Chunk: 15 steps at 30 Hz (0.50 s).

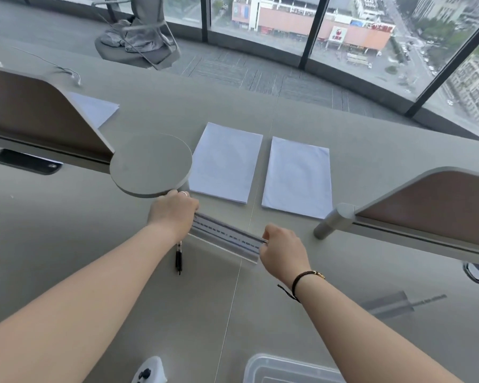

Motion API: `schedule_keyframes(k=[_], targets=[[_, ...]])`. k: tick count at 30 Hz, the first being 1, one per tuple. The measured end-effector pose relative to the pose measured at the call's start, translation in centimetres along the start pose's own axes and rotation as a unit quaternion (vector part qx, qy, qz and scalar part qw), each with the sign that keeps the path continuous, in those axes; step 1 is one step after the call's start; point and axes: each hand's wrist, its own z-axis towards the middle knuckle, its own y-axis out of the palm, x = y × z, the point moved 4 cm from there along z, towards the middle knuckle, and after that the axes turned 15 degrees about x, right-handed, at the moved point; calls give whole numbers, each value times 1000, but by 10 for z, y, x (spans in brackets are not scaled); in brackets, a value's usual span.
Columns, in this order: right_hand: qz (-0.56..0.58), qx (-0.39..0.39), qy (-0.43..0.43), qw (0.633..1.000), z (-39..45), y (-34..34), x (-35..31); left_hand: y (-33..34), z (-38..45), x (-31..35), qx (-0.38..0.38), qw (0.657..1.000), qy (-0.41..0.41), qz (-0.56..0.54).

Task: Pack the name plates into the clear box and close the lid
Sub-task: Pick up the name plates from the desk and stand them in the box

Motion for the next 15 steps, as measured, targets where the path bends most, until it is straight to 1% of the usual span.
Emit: schedule_keyframes(k=[2,7,11,15], targets=[[6,3,16,1000,7,-1,8,6,0,-2,-8,1000,-2,-25],[30,16,19,999,10,12,8,10,-5,8,-28,996,8,-84],[35,34,13,999,5,15,9,12,-12,11,-12,995,0,-101],[50,68,-1,996,-4,-7,20,-4,-22,23,13,988,-8,-153]])
